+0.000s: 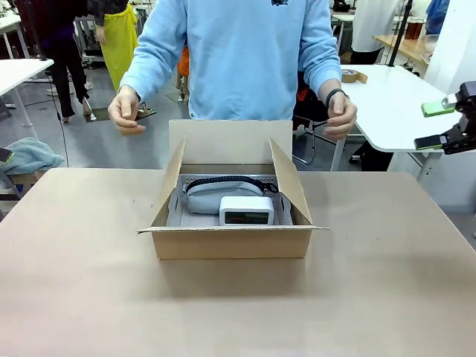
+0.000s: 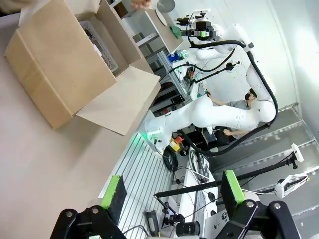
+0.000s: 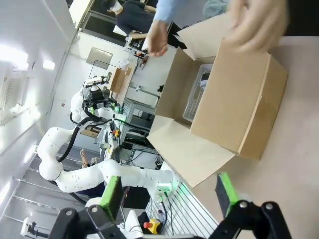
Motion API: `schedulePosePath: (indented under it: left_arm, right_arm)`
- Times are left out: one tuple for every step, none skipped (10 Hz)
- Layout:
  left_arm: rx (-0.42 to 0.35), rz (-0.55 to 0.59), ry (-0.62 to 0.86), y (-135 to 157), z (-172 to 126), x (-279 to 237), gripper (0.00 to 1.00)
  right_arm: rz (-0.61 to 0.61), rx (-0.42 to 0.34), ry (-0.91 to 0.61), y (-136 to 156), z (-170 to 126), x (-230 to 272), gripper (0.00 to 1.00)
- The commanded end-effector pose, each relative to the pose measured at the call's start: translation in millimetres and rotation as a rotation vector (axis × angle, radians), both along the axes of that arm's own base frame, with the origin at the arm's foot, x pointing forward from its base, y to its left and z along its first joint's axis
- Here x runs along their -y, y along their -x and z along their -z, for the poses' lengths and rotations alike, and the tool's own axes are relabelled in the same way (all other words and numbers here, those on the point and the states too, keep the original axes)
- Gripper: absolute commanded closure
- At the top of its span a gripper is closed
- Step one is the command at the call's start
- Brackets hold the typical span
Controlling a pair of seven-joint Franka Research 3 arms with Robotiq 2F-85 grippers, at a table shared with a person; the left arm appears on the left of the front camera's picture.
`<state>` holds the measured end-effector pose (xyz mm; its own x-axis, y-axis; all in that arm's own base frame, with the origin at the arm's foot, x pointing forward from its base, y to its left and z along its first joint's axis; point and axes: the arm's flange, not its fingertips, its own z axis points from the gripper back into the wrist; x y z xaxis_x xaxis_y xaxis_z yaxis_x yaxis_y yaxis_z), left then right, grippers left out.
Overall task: Pack the gift set into the box.
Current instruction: Press and hold the closed box until the human finishes sealing it.
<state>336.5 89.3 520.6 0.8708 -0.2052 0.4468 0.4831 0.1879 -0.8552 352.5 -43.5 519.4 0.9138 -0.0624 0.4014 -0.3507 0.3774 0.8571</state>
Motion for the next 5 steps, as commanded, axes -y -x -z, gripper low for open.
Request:
schedulePosePath:
  left_arm:
    - [0.000, 0.006, -0.014, 3.1, 1.9, 0.4, 0.00]
    - [0.000, 0.006, -0.014, 3.1, 1.9, 0.4, 0.00]
    - [0.000, 0.006, -0.014, 3.1, 1.9, 0.4, 0.00]
    - [0.000, 0.006, -0.014, 3.1, 1.9, 0.4, 0.00]
    - [0.000, 0.006, -0.014, 3.1, 1.9, 0.4, 0.00]
  right_arm:
    - [0.000, 0.017, -0.023, -0.7, -0.3, -1.9, 0.00]
    - [0.000, 0.017, -0.023, -0.7, -0.3, -1.9, 0.00]
    - [0.000, 0.017, -0.023, -0.7, -0.3, -1.9, 0.00]
    - [0.000, 0.017, -0.023, -0.7, -0.3, -1.9, 0.00]
    - [0.000, 0.017, -0.023, -0.7, -0.3, -1.9, 0.00]
